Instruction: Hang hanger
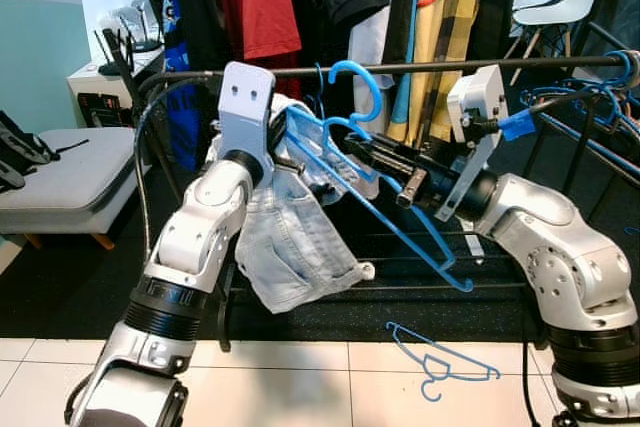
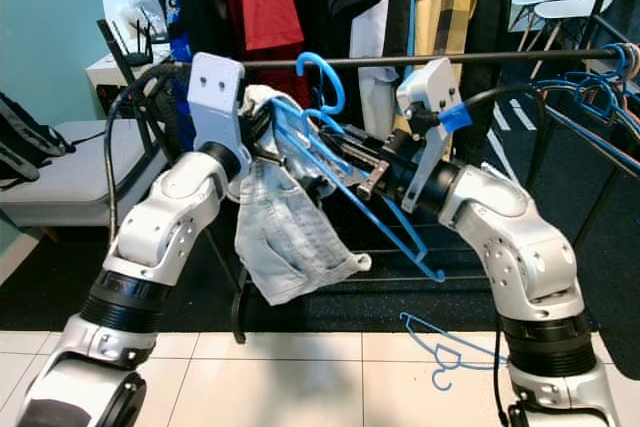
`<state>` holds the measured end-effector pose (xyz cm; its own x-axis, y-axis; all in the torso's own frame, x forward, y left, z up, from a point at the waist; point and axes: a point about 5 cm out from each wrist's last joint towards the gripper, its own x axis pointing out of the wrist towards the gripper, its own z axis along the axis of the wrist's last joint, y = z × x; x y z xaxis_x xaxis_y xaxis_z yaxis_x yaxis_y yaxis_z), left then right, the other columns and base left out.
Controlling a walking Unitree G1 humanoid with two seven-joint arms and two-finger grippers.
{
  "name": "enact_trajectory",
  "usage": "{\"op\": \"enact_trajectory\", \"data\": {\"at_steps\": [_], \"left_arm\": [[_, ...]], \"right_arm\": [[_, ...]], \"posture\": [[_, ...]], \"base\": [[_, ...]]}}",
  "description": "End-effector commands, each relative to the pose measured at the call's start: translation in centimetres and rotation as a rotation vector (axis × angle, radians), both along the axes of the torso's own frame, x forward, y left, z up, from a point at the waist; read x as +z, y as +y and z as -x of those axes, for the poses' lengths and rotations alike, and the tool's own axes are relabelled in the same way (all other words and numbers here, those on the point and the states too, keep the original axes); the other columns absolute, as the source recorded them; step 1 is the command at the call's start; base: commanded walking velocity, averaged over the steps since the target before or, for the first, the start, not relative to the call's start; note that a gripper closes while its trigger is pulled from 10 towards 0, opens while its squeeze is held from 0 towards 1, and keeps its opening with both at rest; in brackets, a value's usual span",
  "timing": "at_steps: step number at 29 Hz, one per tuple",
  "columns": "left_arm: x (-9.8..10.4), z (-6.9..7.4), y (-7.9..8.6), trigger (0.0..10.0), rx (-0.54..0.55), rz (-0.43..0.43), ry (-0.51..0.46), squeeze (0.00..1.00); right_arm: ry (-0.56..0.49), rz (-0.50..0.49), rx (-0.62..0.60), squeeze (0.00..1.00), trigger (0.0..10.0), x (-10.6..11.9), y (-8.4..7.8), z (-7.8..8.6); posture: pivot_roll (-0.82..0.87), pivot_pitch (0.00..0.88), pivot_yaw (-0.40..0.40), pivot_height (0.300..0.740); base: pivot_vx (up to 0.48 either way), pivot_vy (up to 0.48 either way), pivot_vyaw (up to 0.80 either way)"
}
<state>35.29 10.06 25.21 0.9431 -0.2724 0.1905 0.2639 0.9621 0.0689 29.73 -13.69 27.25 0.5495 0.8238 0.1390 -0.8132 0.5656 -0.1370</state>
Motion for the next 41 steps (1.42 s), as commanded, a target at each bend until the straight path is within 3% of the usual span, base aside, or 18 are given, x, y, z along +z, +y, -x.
{"op": "enact_trajectory", "data": {"at_steps": [1, 6, 10, 11, 16, 17, 19, 20, 23, 24, 30, 31, 35, 36, 38, 39, 40, 41], "left_arm": [[0.1, 0.2, 0.3, 0.0, 0.004, -0.018, 0.002, 0.00], [0.2, 0.3, 0.0, 0.0, -0.013, -0.045, -0.002, 0.00], [1.0, 0.9, -1.6, 0.8, -0.097, -0.072, -0.041, 0.00], [1.6, 1.3, -2.5, 1.6, -0.145, -0.102, -0.067, 0.00], [2.3, 1.9, -3.7, 1.7, -0.206, -0.165, -0.104, 0.00], [2.3, 1.9, -3.7, 4.1, -0.203, -0.201, -0.108, 0.00], [2.1, 1.9, -3.6, 4.1, -0.198, -0.230, -0.110, 0.00], [2.0, 1.9, -3.5, 4.8, -0.197, -0.240, -0.107, 0.00], [1.9, 1.9, -3.5, 4.8, -0.197, -0.244, -0.105, 0.00], [2.0, 2.0, -3.7, 8.9, -0.214, -0.232, -0.106, 0.00], [1.9, 2.3, -4.0, 9.3, -0.243, -0.233, -0.100, 0.00], [1.3, 2.6, -4.5, 10.0, -0.274, -0.259, -0.080, 0.00], [0.5, 3.0, -5.0, 10.0, -0.307, -0.285, -0.050, 0.00], [-0.1, 3.3, -5.4, 10.0, -0.334, -0.292, -0.024, 0.00], [-0.1, 3.3, -5.4, 10.0, -0.334, -0.292, -0.024, 0.00], [-0.7, 3.9, -6.3, 10.0, -0.392, -0.285, 0.004, 0.13], [-0.7, 3.9, -6.3, 10.0, -0.392, -0.285, 0.004, 0.13], [-1.3, 4.5, -7.0, 10.0, -0.446, -0.288, 0.029, 1.00]], "right_arm": [[-0.025, 0.007, 0.009, 0.00, 10.0, 0.3, 0.2, 0.1], [-0.019, 0.027, -0.019, 0.00, 10.0, 0.1, 0.2, -0.3], [0.050, 0.101, -0.079, 0.00, 10.0, -1.1, 0.4, -0.9], [0.091, 0.138, -0.095, 0.00, 10.0, -2.0, 0.7, -1.1], [0.158, 0.192, -0.106, 0.00, 10.0, -3.3, 1.2, -1.0], [0.175, 0.204, -0.118, 0.00, 10.0, -3.6, 1.1, -1.0], [0.181, 0.209, -0.128, 0.00, 10.0, -3.7, 0.9, -1.0], [0.183, 0.208, -0.140, 0.00, 10.0, -3.7, 0.7, -1.1], [0.184, 0.206, -0.147, 0.00, 10.0, -3.7, 0.5, -1.2], [0.176, 0.194, -0.161, 0.00, 10.0, -3.6, 0.4, -1.3], [0.160, 0.162, -0.181, 0.00, 10.0, -3.1, 0.4, -1.6], [0.125, 0.105, -0.211, 0.00, 10.0, -2.3, 0.4, -1.9], [0.080, 0.028, -0.226, 0.00, 10.0, -1.0, 0.5, -2.2], [0.049, -0.034, -0.234, 0.00, 10.0, 0.0, 0.5, -2.3], [0.049, -0.034, -0.234, 0.00, 10.0, 0.0, 0.5, -2.3], [0.019, -0.088, -0.229, 0.00, 10.0, 0.9, 0.5, -2.3], [0.019, -0.088, -0.229, 0.00, 10.0, 0.9, 0.5, -2.3], [0.005, -0.125, -0.214, 0.00, 10.0, 1.5, 0.6, -2.2]], "posture": [[-0.13, 0.000, 0.054, 0.740], [-0.13, 0.000, 0.053, 0.740], [-0.13, 0.000, 0.052, 0.740], [-0.13, 0.000, 0.051, 0.740], [-0.13, 0.000, 0.053, 0.740], [-0.13, 0.000, 0.055, 0.740], [-0.13, 0.000, 0.055, 0.740], [-0.14, 0.000, 0.055, 0.740], [-0.14, 0.000, 0.055, 0.740], [-0.13, 0.000, 0.054, 0.740], [-0.13, 0.000, 0.054, 0.740], [-0.13, 0.000, 0.055, 0.740], [-0.13, 0.000, 0.054, 0.740], [-0.13, 0.000, 0.054, 0.740], [-0.13, 0.000, 0.054, 0.740], [-0.13, 0.000, 0.054, 0.740], [-0.13, 0.000, 0.054, 0.740], [-0.13, 0.000, 0.054, 0.740]], "base": [[0.000, 0.000, 0.00], [0.000, 0.000, 0.00], [0.000, 0.000, 0.00], [0.000, 0.000, 0.00], [0.000, 0.000, 0.00], [0.000, 0.000, 0.00], [0.000, 0.000, 0.00], [0.000, 0.000, 0.00], [0.000, 0.000, 0.00], [0.000, 0.000, 0.00], [0.000, 0.000, 0.00], [0.000, 0.000, 0.00], [0.000, 0.000, 0.00], [0.000, 0.000, 0.00], [0.000, 0.000, 0.00], [0.000, 0.000, 0.00], [0.000, 0.000, 0.00], [0.000, 0.000, 0.00]]}}
